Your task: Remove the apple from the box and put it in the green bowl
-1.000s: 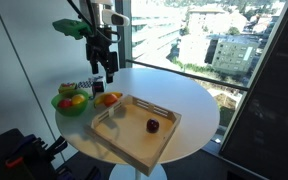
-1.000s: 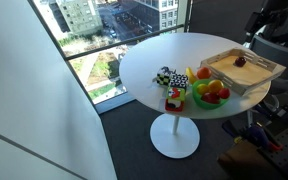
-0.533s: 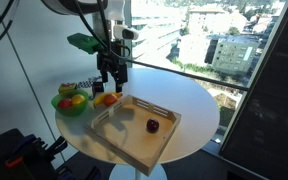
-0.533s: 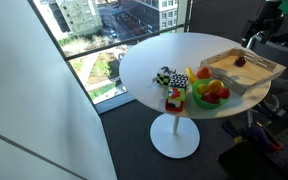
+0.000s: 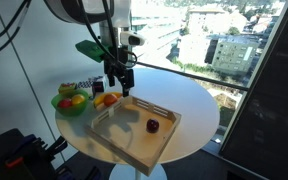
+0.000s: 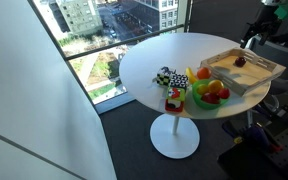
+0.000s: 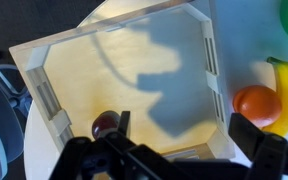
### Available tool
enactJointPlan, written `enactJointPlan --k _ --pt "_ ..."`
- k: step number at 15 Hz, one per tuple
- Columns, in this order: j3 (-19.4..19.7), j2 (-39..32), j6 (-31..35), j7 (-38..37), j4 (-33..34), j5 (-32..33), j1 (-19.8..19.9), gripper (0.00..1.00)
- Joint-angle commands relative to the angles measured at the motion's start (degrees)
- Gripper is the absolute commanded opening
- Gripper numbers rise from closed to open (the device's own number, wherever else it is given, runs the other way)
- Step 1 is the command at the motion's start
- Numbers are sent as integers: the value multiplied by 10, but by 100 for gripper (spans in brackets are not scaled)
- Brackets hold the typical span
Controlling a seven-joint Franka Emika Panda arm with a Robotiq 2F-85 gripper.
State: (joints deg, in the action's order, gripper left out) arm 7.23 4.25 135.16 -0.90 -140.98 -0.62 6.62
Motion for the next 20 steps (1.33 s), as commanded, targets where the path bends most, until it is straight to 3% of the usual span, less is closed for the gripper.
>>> enactJointPlan --k 1,6,20 --pt "-1 0 -1 0 1 0 1 100" --pt "-1 0 -1 0 1 0 1 100" --pt "19 -103 18 -8 60 -4 18 100"
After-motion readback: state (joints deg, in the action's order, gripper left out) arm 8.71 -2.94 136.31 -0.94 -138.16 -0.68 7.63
